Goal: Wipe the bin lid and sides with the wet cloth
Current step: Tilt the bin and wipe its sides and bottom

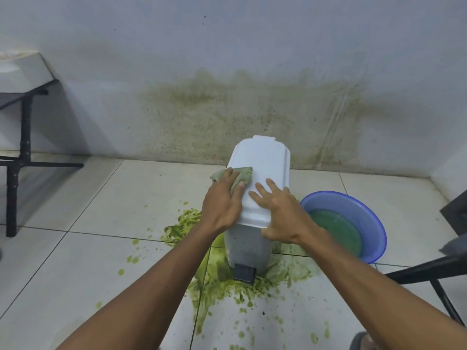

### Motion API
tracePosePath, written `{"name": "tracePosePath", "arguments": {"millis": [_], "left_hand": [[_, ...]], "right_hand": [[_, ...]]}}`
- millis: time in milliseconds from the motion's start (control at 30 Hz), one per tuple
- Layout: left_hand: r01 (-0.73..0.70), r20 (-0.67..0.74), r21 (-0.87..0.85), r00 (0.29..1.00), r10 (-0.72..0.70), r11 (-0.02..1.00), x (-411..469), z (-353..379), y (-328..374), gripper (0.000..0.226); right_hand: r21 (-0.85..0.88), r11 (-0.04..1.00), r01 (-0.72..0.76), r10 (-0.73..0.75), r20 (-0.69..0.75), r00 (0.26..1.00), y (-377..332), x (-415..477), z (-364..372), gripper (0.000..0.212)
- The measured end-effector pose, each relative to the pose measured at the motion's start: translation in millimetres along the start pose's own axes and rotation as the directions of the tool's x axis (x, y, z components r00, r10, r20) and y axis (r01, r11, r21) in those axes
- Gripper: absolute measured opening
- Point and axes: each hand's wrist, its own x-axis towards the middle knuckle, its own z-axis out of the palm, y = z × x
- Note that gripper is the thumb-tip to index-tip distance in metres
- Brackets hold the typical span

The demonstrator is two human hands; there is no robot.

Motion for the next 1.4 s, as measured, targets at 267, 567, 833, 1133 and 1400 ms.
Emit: {"name": "tracePosePath", "arguments": {"millis": [267,567,833,1133,1400], "left_hand": [[-0.213,-0.216,-0.032,0.955,0.201,0.977,23.7,13.2,1.6,0.054],[-0.446,-0.256,0.287,0.817,0.516,0.848,70.0,83.8,-41.7,0.062],[-0.761,0.318,0.492,0.61,0.726,0.423,76.7,102.3,-58.1,0.054],[-0.618,0.124,0.605,0.696,0.707,0.502,130.8,67.4,-47.8,0.055],[-0.951,0.746,0.288,0.298,0.596,0.115,75.7,71.3,-97.3,0.058]], "right_hand": [[0.468,0.883,-0.015,0.118,-0.192,0.974,52.1,57.2,-69.5,0.084],[0.659,0.748,0.078,0.172,-0.306,0.936,98.1,118.7,-58.9,0.037],[0.64,0.767,0.046,0.243,-0.356,0.902,130.4,154.7,-61.1,0.033],[0.649,0.755,0.091,0.248,-0.411,0.877,134.3,169.2,-55.1,0.038],[0.706,0.702,0.096,0.263,-0.382,0.886,139.7,163.9,-57.6,0.041]]}}
